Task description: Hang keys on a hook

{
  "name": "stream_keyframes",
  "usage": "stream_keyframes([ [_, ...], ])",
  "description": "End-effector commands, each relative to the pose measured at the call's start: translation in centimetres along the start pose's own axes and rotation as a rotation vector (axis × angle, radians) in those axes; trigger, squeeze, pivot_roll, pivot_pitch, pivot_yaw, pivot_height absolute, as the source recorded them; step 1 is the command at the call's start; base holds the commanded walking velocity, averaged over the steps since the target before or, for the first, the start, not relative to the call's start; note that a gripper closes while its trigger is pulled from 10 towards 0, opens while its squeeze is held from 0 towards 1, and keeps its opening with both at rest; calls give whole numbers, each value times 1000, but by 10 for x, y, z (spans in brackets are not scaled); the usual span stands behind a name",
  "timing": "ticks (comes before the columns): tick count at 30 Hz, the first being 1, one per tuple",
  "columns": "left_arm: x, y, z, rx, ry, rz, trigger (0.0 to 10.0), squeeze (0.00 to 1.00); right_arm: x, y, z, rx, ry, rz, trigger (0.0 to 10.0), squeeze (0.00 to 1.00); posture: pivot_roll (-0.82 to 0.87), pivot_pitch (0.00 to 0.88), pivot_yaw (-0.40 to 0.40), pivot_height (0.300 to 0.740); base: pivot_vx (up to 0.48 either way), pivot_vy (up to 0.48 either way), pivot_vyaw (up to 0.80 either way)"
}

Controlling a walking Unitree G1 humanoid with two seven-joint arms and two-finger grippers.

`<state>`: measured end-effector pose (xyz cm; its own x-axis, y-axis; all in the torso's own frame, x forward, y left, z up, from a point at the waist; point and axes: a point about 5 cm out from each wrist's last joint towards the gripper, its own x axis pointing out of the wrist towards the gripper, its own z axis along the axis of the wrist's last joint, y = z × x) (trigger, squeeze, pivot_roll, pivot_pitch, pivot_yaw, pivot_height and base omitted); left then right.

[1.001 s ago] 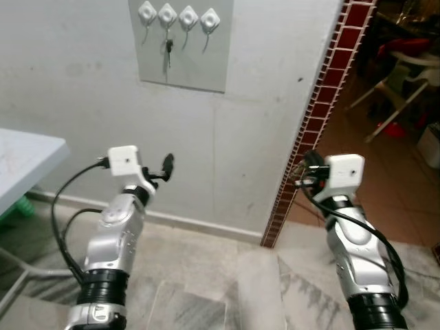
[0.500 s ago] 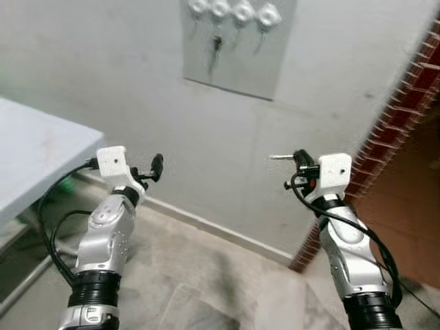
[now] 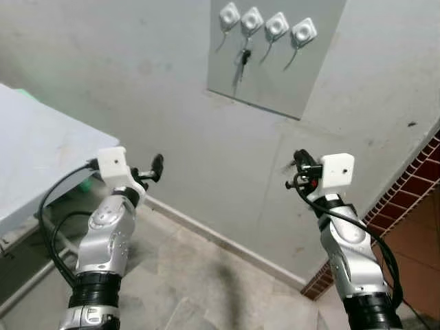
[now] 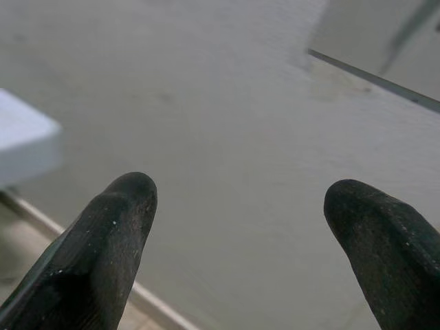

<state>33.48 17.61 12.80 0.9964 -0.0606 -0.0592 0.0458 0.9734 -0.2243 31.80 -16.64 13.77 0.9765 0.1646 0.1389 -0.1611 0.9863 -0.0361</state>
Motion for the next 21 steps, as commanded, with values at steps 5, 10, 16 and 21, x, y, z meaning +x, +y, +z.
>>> stream_keyframes([
  [5,2,-9,2,0,1,-21,10000,0,-1,-10,4,-9,-7,-21,10000,0,36,8,-37,740,349,0,0],
  [10,3,-8,2,0,-1,-19,10000,0,0,-9,4,-10,-7,-18,10000,0,36,7,-37,740,349,0,0],
  [16,3,-8,3,1,-1,-22,10000,0,0,-9,4,-9,-8,-14,10000,0,37,6,-37,740,349,0,0],
  [21,3,-9,3,-1,-3,-22,10000,0,0,-8,4,-7,-9,-8,10000,0,37,4,-38,740,349,0,0],
])
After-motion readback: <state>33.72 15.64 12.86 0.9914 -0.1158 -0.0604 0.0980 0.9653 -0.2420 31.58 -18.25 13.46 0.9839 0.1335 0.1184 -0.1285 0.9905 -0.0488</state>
